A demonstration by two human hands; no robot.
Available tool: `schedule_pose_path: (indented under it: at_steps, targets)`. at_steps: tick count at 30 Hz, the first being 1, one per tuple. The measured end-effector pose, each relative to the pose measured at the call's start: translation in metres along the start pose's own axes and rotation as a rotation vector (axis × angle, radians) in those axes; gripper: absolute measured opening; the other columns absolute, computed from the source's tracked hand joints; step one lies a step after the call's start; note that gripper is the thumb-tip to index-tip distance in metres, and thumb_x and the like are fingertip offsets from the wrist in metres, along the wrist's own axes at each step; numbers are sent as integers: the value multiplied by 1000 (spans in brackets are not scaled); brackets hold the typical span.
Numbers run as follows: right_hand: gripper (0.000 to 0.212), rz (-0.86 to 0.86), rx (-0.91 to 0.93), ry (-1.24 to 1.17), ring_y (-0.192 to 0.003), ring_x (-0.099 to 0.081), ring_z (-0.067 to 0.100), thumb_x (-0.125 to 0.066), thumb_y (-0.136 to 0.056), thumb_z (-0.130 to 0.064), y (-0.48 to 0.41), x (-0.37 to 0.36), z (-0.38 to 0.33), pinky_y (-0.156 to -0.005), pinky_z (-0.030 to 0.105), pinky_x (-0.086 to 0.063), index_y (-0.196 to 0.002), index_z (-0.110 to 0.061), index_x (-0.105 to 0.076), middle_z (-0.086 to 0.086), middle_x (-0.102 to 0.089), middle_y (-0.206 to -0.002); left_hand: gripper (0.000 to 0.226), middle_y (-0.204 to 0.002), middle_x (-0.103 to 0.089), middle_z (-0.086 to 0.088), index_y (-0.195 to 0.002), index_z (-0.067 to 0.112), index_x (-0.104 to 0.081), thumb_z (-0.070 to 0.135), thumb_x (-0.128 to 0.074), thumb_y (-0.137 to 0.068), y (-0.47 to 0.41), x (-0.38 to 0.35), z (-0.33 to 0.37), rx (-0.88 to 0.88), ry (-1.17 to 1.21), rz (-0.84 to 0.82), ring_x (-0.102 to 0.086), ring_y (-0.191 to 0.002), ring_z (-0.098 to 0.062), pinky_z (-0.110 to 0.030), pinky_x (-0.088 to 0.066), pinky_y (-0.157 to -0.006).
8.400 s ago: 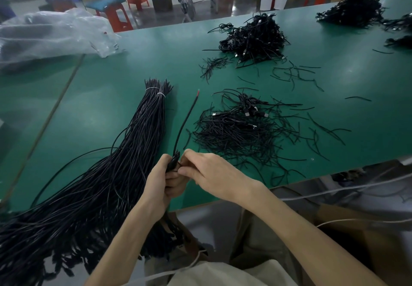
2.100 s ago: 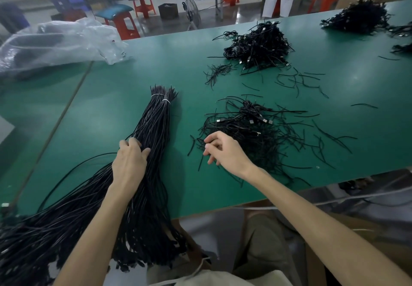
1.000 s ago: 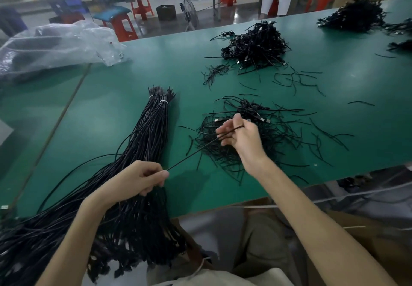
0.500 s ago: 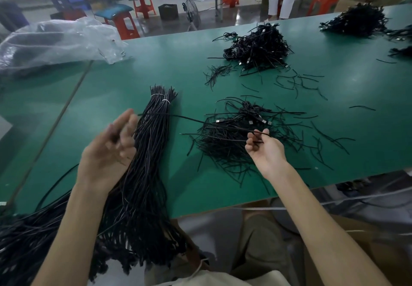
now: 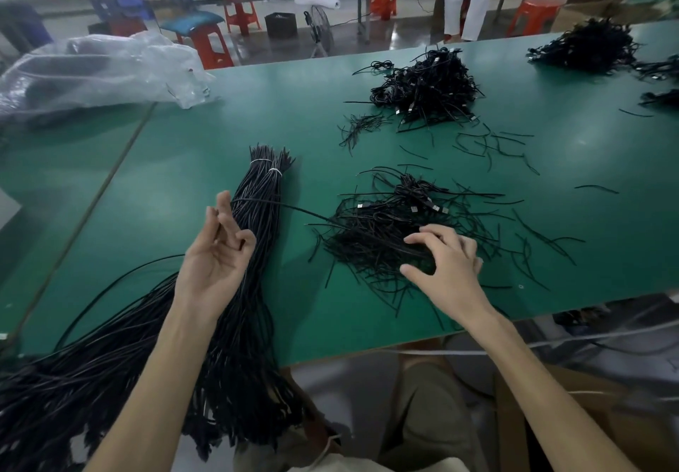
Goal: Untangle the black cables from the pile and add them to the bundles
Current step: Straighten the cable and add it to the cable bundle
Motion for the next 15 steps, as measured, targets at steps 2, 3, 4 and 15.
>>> schedule_pose_path:
  at_steps: [2,3,4,15]
  targets:
    - [58,-23,101,102,-141,-16,14,-73,-89,-47,3,0,-17,-114,43,-18,-142,-39,-49,-18,-37,-149,28,-112,-77,12,-122,18,-75,27,-56,-104,-2,-3,-1,-23,-238,-16,-72,-86,2,-22,-55,-75]
    - [67,-62,158,115,-143,-15,11,-72,-89,-51,6,-3,-27,-115,42,-15,-148,-39,-43,-18,-37,-151,29,-109,-77,14,-117,21,-78,30,-54,-103,-2,-5,-3,-31,-361,-32,-72,-87,1,-23,-57,-80]
    - [75,-100,220,113,-143,-14,8,-71,-88,-54,10,-8,-39,-116,39,-11,-153,-38,-36,-17,-37,-152,30,-107,-77,15,-116,23,-78,33,-54,-103,-1,-8,-6,-29,-459,-58,-72,-88,0,-25,-57,-84]
    - [33,-313,330,-583,-60,-57,20,-44,-111,-29,43,-63,-122,-62,31,-48,-97,-10,-67,3,-63,-69,62,-77,-55,12,-123,16,-75,54,-86,-76,18,-10,-43,88,-490,-136,-53,-68,-6,-24,-53,-75]
Point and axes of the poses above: each hand's wrist, its own y-axis away from the middle knuckle, its own x-axis out of the back of the hand, z = x × y, the point moved 6 cm from there along -y, towards the middle knuckle
